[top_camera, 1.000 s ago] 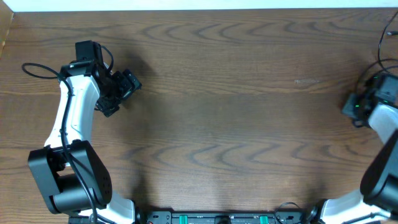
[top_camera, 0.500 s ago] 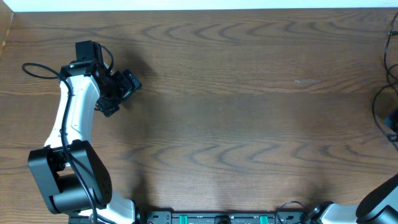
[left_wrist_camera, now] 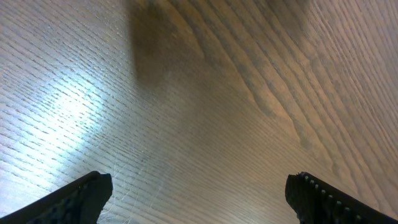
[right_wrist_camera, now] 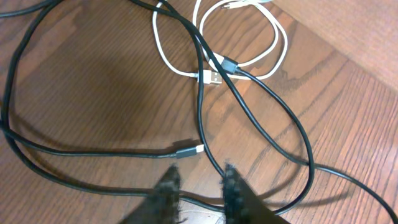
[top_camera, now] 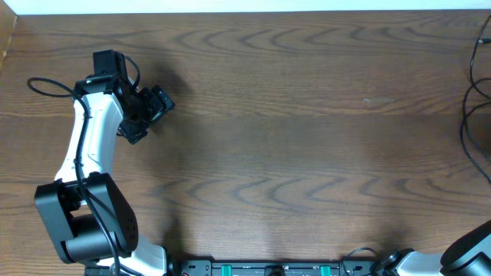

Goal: Untangle cables

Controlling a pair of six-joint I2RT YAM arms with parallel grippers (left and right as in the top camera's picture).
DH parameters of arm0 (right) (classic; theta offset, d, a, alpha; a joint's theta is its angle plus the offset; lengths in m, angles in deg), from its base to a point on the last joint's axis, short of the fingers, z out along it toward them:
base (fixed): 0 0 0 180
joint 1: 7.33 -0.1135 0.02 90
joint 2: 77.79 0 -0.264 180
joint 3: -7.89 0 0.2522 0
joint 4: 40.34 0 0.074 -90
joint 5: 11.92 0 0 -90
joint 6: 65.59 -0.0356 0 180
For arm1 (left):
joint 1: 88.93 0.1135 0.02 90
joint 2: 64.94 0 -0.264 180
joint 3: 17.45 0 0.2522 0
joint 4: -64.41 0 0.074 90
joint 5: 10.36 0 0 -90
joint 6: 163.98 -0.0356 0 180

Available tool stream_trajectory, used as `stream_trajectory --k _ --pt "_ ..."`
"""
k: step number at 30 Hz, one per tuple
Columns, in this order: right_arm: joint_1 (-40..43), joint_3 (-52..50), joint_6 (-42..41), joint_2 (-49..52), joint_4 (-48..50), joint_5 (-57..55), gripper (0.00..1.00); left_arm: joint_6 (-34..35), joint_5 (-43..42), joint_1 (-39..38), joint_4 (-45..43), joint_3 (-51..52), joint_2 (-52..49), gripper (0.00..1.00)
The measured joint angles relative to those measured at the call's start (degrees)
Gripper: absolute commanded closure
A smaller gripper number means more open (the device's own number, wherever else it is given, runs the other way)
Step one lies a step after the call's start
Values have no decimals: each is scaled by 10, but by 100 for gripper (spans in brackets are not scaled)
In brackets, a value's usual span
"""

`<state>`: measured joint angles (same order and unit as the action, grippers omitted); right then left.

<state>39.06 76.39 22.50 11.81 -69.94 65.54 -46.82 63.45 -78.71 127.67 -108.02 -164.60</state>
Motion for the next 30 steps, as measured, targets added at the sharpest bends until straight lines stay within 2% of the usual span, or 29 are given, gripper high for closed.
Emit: stream_trajectory --k 5,8,10,13,15,17,19,26,30 --pt "0 0 0 0 0 12 69 0 0 0 0 0 0 6" --pt "0 0 -1 0 -2 46 58 0 0 0 0 0 0 6" --pt "0 0 -1 0 -11 90 55 0 0 0 0 0 0 6" --pt "0 0 12 0 -51 189 32 0 0 0 0 0 0 6" --pt "-3 -1 32 0 -81 266 23 0 0 0 0 0 0 6" --pt "-9 -1 36 0 -94 297 17 0 0 0 0 0 0 6" --pt "-23 -1 43 0 -108 320 1 0 0 0 0 0 0 6" --pt "-131 -1 65 0 -136 360 1 0 0 0 0 0 0 6" --pt "-205 -1 55 -18 -147 334 1 0 0 0 0 0 0 6"
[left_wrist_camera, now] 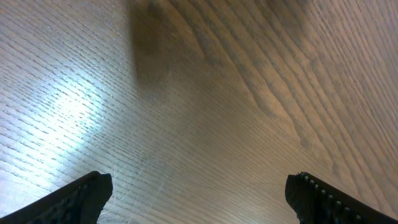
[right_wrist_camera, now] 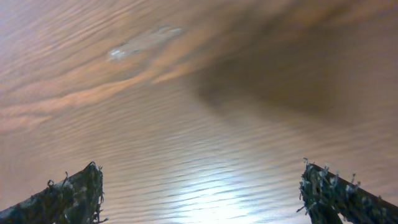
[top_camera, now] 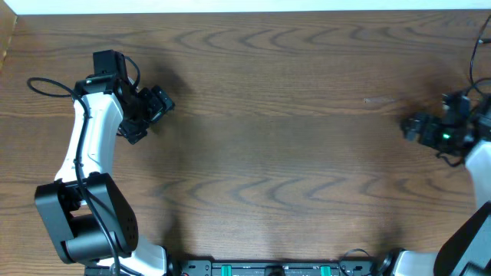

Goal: Untangle cables

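Of the cables, only a black cable (top_camera: 472,65) shows, running along the table's right edge in the overhead view, partly behind the right arm. No white cable is in view. My right gripper (top_camera: 408,127) hovers at the right side of the table, pointing left. It stands open (right_wrist_camera: 202,199) over bare wood with nothing between its fingers (right_wrist_camera: 74,194). My left gripper (top_camera: 152,115) is at the far left, also open (left_wrist_camera: 199,199) and empty, with its fingertips (left_wrist_camera: 317,196) over bare wood.
The brown wooden table (top_camera: 276,153) stretches between the two arms. A black lead (top_camera: 46,86) of the left arm loops at the far left. The arms' bases and a rail (top_camera: 268,268) line the front edge.
My right gripper was nearly shut just above tangled black and white cables, outside the overhead view. Now it is wide open over bare wood at the table's right side. The left arm has not moved.
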Controlling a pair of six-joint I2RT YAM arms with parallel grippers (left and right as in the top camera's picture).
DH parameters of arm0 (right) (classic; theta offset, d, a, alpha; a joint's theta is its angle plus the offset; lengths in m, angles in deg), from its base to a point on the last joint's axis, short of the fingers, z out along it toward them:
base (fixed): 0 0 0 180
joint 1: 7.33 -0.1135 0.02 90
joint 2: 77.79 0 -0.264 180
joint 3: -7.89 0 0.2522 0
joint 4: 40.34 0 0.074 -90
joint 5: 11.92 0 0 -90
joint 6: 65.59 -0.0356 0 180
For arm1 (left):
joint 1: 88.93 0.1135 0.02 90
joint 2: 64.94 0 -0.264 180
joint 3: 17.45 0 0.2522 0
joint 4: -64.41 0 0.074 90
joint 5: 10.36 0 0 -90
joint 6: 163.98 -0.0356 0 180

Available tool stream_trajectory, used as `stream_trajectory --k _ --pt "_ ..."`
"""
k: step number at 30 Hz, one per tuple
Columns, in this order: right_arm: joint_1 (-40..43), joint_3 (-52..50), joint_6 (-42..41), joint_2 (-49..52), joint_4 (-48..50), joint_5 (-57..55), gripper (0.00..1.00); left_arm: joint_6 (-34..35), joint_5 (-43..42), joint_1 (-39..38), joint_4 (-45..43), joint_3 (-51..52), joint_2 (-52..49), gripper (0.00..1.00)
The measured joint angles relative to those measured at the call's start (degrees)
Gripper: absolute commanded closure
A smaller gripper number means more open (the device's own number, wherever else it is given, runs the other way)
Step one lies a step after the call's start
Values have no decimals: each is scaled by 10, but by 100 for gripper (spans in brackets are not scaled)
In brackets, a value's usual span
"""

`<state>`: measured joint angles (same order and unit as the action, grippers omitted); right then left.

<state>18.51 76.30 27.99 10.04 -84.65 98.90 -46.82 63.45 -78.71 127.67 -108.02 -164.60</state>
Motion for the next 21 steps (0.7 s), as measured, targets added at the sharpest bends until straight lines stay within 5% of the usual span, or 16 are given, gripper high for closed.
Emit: stream_trajectory --k 11,21 --pt "-197 0 -74 -208 -58 -132 1 0 0 0 0 0 0 6" --pt "-232 0 -86 -292 -66 -152 1 0 0 0 0 0 0 6"
